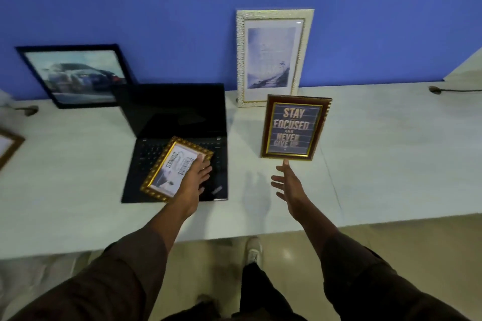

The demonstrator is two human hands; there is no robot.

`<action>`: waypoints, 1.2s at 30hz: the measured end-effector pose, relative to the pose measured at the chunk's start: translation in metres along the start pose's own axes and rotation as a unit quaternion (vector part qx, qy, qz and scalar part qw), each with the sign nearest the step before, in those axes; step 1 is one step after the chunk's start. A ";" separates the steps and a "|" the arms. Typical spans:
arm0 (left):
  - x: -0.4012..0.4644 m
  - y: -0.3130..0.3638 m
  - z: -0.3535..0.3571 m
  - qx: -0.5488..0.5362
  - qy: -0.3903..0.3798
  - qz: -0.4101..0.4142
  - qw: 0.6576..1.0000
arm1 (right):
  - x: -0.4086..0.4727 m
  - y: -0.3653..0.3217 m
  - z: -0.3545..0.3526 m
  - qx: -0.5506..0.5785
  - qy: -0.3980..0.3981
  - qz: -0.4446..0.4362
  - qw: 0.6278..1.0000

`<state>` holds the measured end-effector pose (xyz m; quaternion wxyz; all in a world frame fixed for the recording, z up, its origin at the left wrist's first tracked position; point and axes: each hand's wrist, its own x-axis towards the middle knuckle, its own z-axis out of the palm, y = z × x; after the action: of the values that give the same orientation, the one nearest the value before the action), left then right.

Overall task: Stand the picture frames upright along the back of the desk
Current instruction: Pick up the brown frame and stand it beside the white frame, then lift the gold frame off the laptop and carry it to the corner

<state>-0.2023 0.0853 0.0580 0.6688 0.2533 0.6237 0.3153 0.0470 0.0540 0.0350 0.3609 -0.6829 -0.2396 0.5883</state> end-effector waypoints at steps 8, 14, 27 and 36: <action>-0.071 -0.018 -0.124 -0.015 0.065 0.036 0.997 | -0.047 0.010 0.112 -0.048 -0.092 -0.011 0.994; -0.068 -0.009 -0.163 0.016 0.095 0.020 0.995 | -0.046 0.004 0.155 -0.076 -0.113 -0.009 0.991; 0.018 0.030 -0.157 0.123 0.089 -0.045 0.987 | 0.027 0.008 0.201 -0.097 -0.105 0.068 0.987; 0.063 0.032 -0.172 0.153 0.110 -0.112 0.976 | 0.075 0.028 0.223 -0.098 -0.119 0.015 0.988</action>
<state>-0.3752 0.1437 0.0227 0.5806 0.2452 0.7587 0.1651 -0.1592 0.1403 -0.0449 0.2525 -0.6432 -0.3270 0.6447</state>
